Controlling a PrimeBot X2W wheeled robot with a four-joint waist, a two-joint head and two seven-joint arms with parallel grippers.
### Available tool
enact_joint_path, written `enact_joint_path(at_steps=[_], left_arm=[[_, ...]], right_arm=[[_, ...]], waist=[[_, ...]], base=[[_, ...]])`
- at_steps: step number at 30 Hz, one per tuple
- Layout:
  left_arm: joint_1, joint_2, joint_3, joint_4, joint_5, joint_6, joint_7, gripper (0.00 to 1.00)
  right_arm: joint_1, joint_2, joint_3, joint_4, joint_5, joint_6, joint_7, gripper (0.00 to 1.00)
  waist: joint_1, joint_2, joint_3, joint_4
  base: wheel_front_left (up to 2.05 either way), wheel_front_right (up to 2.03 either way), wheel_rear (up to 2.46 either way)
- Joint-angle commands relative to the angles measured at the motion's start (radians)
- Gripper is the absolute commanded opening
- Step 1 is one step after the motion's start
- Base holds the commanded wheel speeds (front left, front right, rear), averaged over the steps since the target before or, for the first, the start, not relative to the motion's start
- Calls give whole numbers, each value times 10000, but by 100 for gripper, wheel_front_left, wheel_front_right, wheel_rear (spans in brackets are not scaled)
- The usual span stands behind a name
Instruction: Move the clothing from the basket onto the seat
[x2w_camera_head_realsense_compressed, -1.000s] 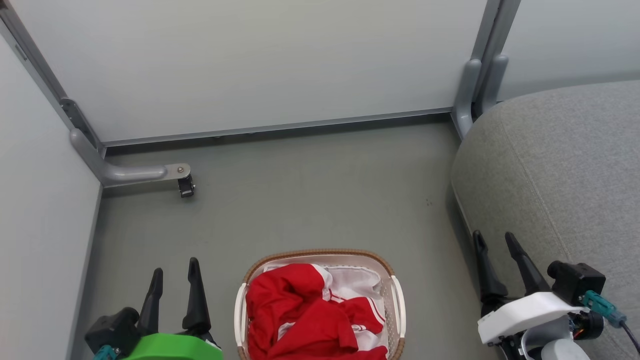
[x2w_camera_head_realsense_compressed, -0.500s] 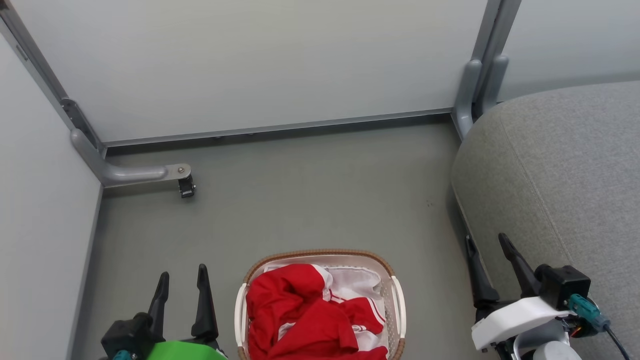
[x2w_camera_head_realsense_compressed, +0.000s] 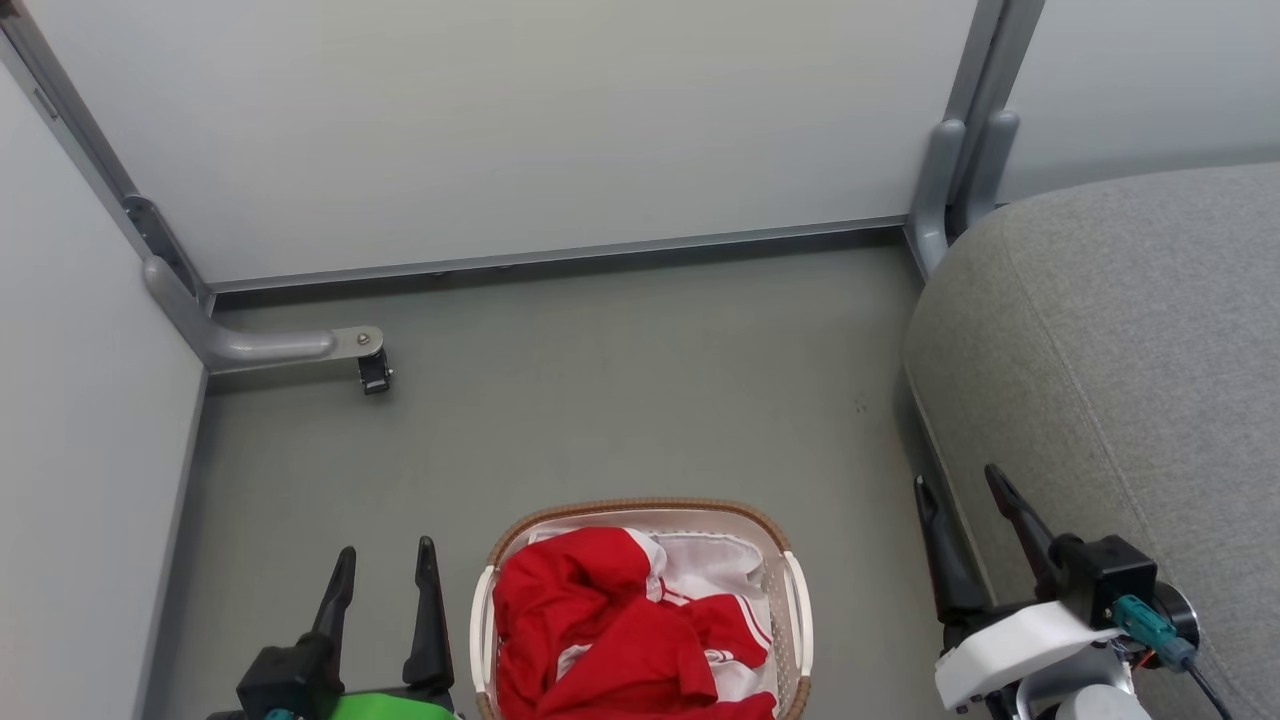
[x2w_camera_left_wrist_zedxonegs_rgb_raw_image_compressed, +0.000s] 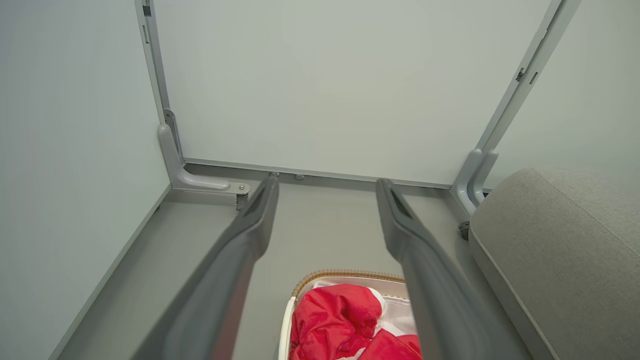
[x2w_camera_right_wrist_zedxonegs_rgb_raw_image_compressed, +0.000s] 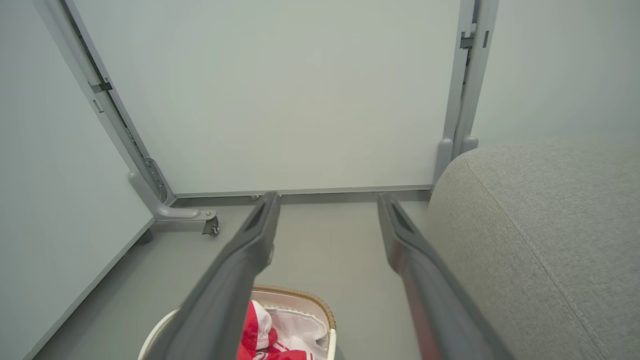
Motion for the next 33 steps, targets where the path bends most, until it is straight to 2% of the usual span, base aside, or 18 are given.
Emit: enact_joint_path(at_steps=[1,33], left_arm=[[167,70,-49,6,209,67,-73,100],[-149,68,-229,64,400,-118,-98,100]], right_arm=[[46,-62,47,28,-202,0,-85,100],[-110,-64,9,-215,-218,-1,-107,100]], waist=[[0,0,3,1],[0,0,357,32]], base=[[0,0,0],[0,0,0]])
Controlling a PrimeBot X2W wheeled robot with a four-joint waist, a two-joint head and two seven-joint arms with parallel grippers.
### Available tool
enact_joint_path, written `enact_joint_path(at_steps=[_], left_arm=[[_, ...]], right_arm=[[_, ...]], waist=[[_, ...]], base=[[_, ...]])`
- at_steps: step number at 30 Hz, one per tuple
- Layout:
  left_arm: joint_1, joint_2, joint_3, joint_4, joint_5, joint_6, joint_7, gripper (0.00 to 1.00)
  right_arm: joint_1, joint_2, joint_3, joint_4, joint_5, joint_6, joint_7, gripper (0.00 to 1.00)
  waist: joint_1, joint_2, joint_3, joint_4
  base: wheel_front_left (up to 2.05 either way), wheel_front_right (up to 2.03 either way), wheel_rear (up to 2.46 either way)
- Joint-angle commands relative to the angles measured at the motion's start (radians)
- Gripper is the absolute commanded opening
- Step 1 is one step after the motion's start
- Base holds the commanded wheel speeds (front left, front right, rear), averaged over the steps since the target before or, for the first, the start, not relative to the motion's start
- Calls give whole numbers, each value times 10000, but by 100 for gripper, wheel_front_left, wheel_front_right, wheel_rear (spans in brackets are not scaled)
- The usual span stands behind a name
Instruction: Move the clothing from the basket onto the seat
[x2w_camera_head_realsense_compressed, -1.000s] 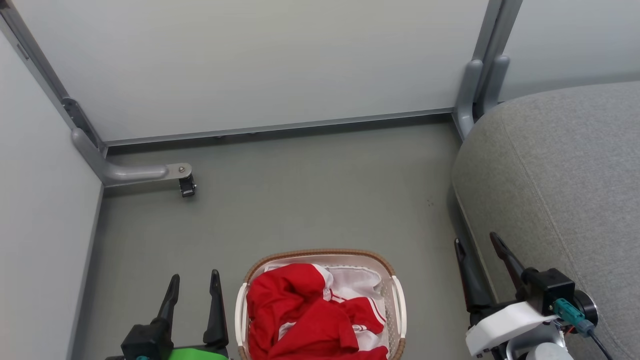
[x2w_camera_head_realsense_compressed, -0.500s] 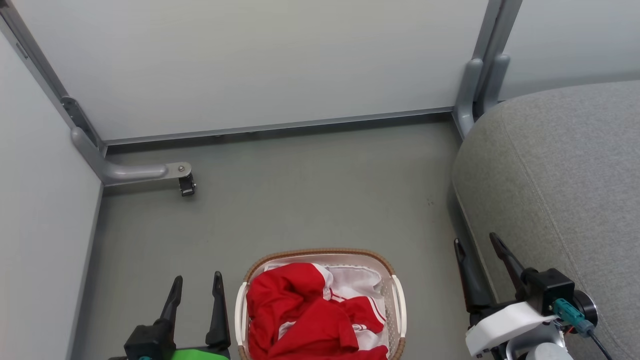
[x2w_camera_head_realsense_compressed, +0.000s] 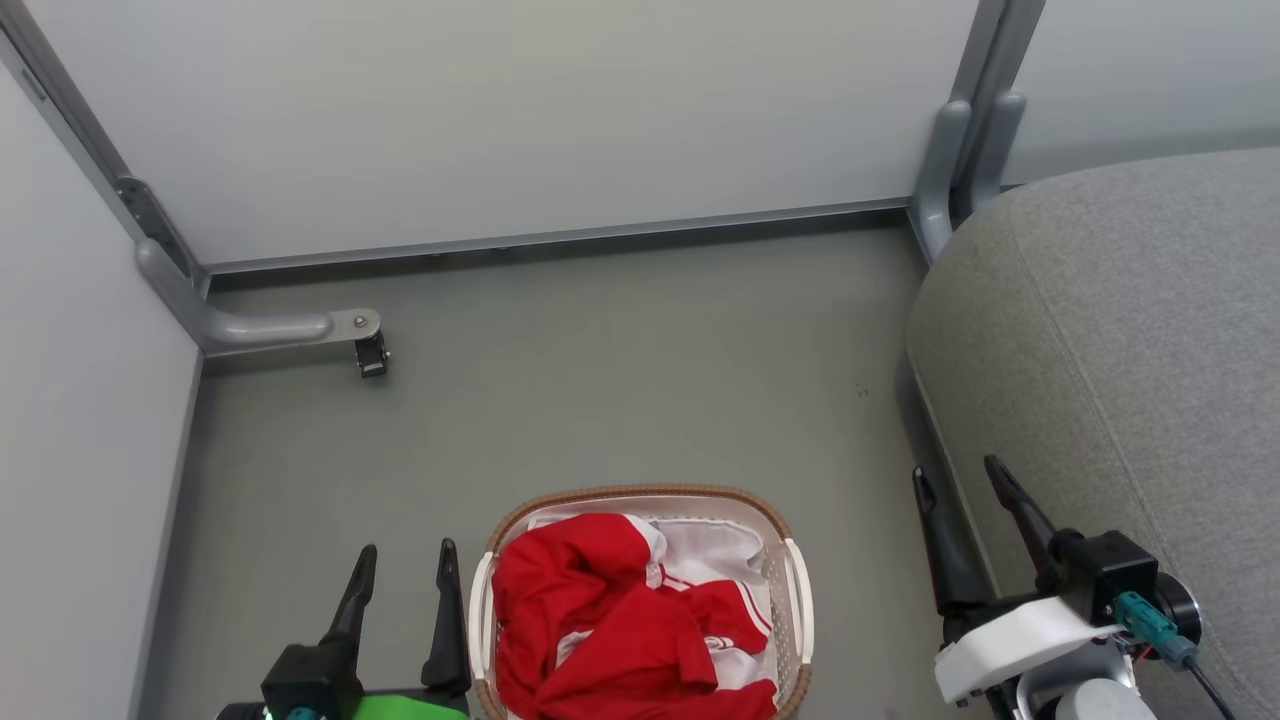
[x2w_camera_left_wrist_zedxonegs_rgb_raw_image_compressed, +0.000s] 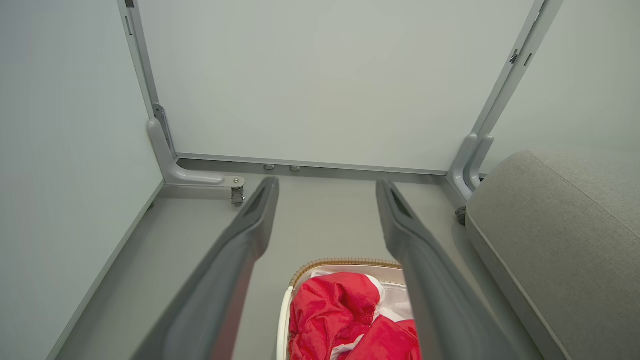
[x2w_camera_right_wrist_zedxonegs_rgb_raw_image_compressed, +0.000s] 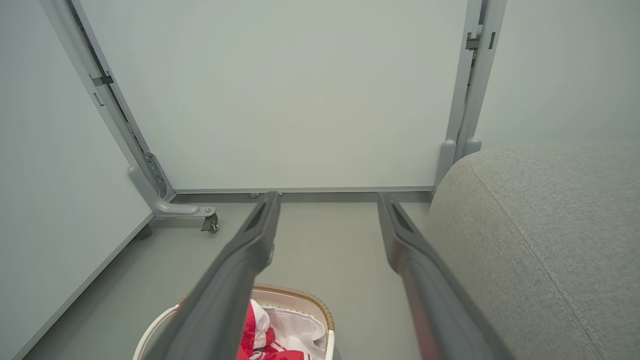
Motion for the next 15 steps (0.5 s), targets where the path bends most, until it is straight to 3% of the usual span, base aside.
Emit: enact_joint_path(at_steps=[1,8,15], left_arm=[[-256,62,-24,-1,137,-83,-38,100],[-1302,61,-237,209,625,-374,-35,100],[-2844,61,-816,833,1126,-627,-26,100]], right_arm=[[-131,-60,-67,-103,-6,-3,-51,100],[-536,-58,-396,-370,-213,-3,-49,100],[-1435,-57,-723,-816,-351,-3,-49,100]], waist=[[0,0,192,36],[0,0,1101,118],[0,0,2799,22]], base=[[0,0,0],[0,0,0],[0,0,0]])
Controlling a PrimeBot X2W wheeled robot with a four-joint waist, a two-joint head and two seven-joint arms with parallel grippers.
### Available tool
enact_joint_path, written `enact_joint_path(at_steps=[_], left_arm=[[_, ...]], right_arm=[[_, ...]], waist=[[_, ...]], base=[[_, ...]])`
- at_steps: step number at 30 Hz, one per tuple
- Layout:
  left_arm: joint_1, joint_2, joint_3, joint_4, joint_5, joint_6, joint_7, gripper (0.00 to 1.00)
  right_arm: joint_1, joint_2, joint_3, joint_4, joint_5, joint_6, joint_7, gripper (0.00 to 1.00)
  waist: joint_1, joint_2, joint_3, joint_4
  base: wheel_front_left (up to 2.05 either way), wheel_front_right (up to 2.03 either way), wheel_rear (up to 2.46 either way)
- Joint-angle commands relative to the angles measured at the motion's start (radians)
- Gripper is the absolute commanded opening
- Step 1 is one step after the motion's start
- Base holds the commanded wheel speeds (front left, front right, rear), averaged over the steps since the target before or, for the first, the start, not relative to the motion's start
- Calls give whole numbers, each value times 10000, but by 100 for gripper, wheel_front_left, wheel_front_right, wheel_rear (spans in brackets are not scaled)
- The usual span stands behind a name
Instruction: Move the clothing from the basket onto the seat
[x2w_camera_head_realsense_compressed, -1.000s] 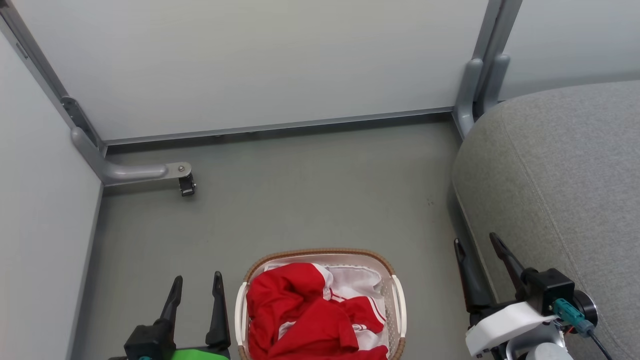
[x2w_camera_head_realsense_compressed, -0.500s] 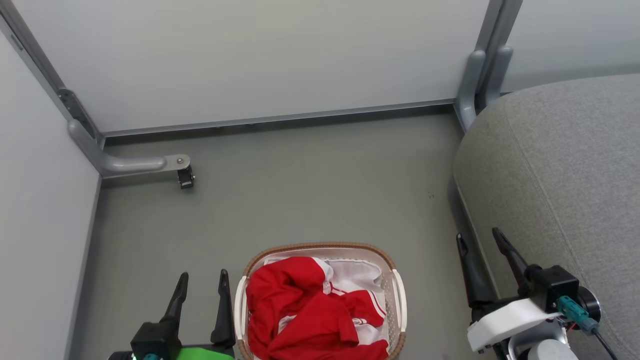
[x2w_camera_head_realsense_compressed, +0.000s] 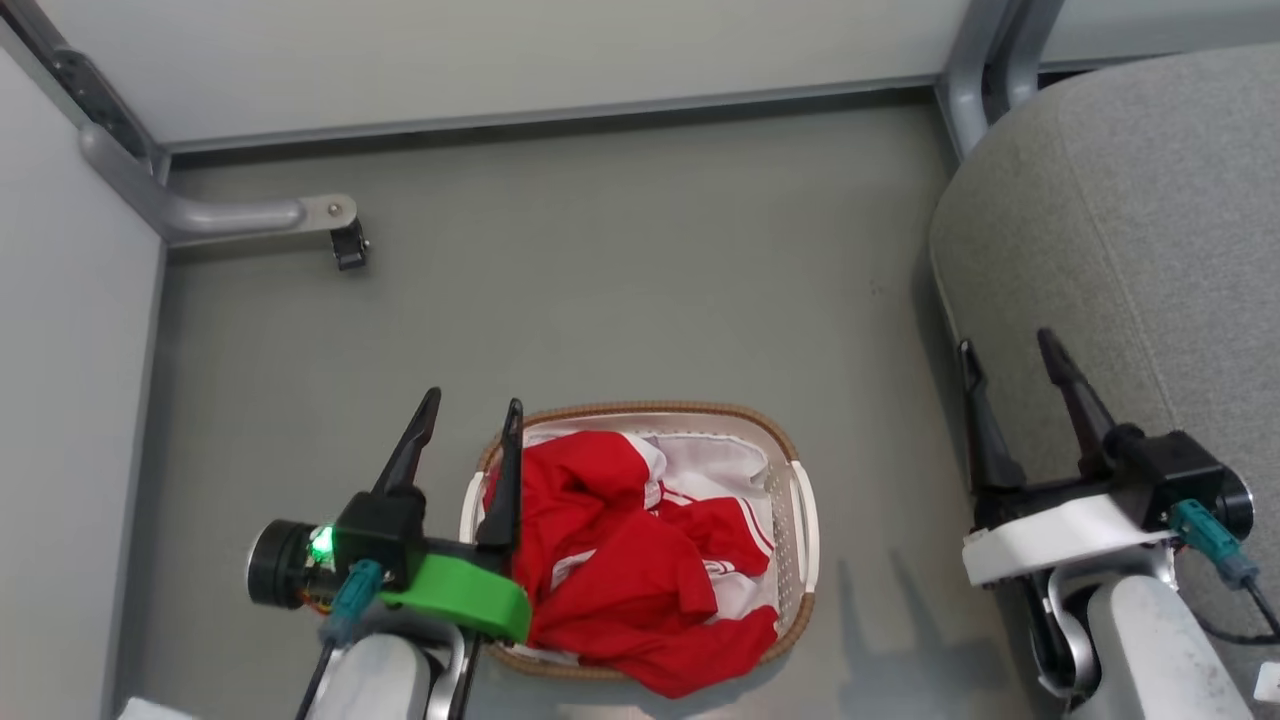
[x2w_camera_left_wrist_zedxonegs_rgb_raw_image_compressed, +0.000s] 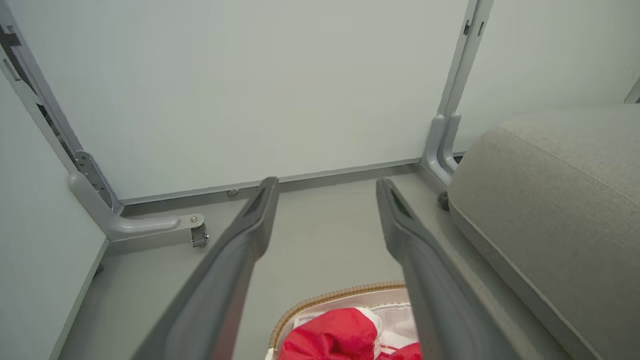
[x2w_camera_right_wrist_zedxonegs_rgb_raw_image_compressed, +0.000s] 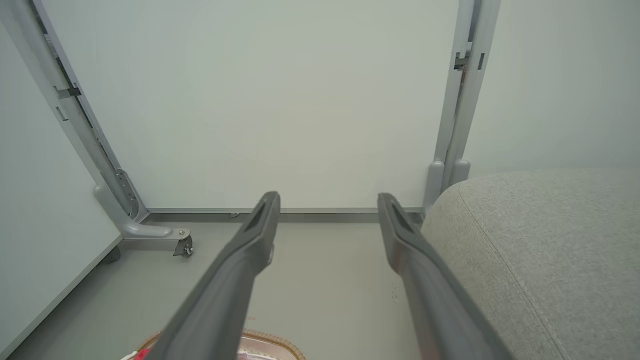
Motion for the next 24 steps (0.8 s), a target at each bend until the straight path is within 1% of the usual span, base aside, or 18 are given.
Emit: enact_joint_path(at_steps=[1,4,6,14,15,18,24], left_arm=[[-479,58,-144,231,322,-92,-9,100],[-1198,61,-482,980,458,-221,-8,100],[-1716,64,-729,1540,741,-292,-9,100],[-3331,78,-1871,3988,1138,-657,-11,100],[-3689,106,-2250,4628,1118,-709,-11,100],[-4248,128,-3036,5660,886,-734,155,100],[-5310,338,-4578,6916,-128,-740,693,100]], right_arm=[[-329,-50,-48,-178,-82,-3,-49,100],[-782,-53,-154,-457,-97,-3,-49,100],[-1051,-51,-216,-596,-91,-3,-49,100],[-1953,-50,-297,-1070,51,-3,-49,100],[-2127,-48,-324,-1139,117,-3,-49,100],[-2301,-47,-275,-1253,217,-3,-49,100],[-2475,-45,-205,-1388,321,-3,-49,100]], waist=[[0,0,1330,-69],[0,0,2228,-145],[0,0,2745,-208],[0,0,4341,-541],[0,0,4607,-632],[0,0,4980,-784],[0,0,5547,-1006]], base=[[0,0,0],[0,0,0],[0,0,0],[0,0,0],[0,0,0],[0,0,0],[0,0,0]])
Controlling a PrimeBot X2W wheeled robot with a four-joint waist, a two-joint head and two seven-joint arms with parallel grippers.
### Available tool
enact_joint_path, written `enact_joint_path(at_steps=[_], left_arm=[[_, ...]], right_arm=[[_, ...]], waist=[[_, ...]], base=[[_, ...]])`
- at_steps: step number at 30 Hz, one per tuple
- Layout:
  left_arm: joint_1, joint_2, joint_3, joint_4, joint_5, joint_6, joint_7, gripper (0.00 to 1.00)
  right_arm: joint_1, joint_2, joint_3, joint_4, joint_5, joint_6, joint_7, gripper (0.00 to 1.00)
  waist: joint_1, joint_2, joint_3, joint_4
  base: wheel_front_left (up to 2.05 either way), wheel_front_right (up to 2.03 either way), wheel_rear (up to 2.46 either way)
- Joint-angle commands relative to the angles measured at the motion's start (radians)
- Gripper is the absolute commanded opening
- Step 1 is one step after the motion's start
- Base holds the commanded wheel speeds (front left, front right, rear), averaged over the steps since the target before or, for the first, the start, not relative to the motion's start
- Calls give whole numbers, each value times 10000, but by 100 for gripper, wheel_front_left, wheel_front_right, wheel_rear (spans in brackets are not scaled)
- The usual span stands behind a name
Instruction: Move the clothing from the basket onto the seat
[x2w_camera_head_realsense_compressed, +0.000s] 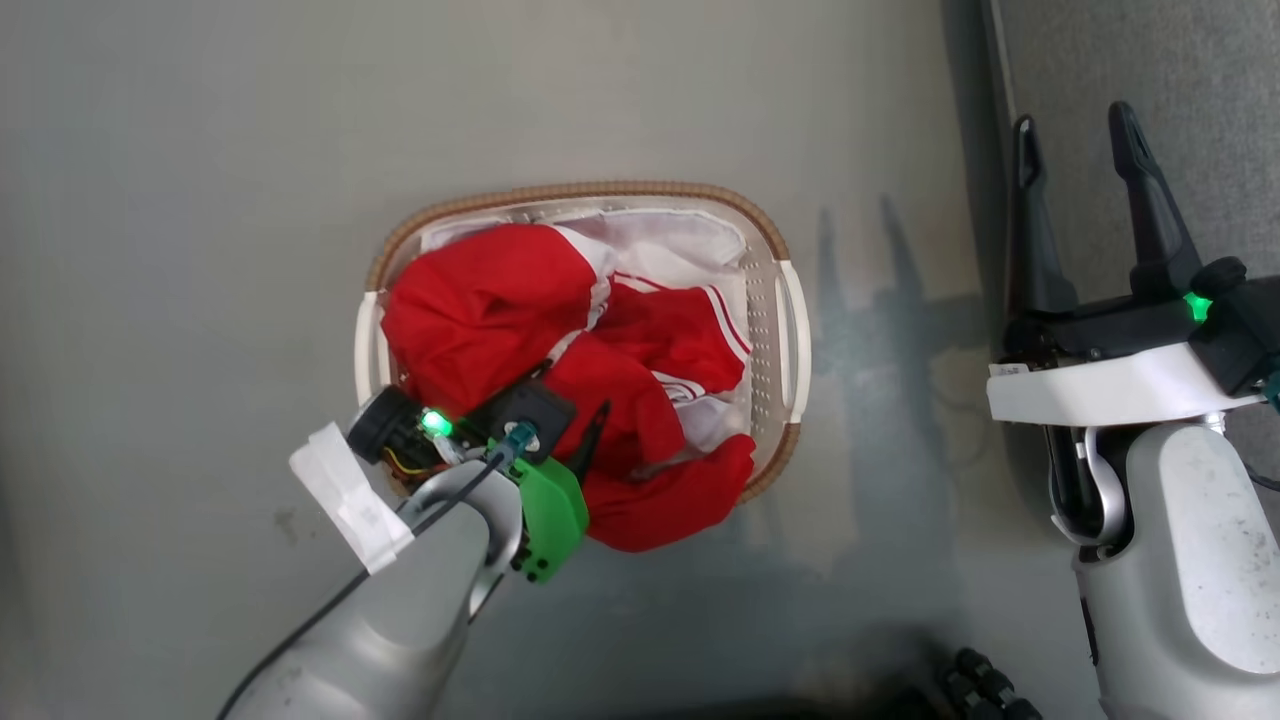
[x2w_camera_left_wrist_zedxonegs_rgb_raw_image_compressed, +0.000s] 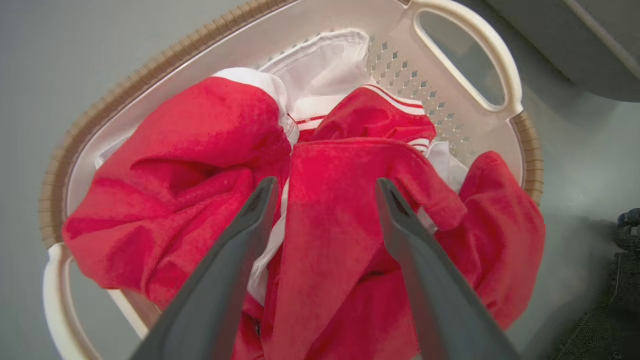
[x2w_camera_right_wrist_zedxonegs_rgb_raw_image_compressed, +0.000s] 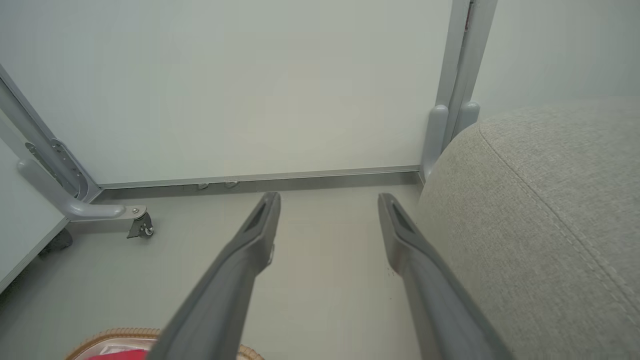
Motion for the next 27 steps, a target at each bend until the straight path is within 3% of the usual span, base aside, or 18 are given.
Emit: enact_joint_path(at_steps=[1,24,25,26,27], left_arm=[[-345,185,-227,183,-214,-35,104,100],[-1681,976,-2654,1352,-2707,-32,879,100],[-1679,988,-2713,1365,-2790,-33,903,96],[-1666,994,-2786,1384,-2901,-33,952,86],[-1660,1006,-2868,1402,-2976,-33,1016,69]], right_arm=[[-114,-37,-6,-65,53,-3,-49,100],[-451,-36,367,-113,801,-3,-49,100],[-451,-36,375,-107,814,-3,-49,100],[-452,-36,391,-99,841,-3,-49,100],[-450,-36,404,-89,861,-3,-49,100]], waist=[[-2,0,688,-411],[-2,0,1678,-1179],[-2,0,1692,-1201],[-2,0,1703,-1225],[-2,0,1709,-1245]], base=[[0,0,0],[0,0,0],[0,0,0],[0,0,0],[0,0,0]])
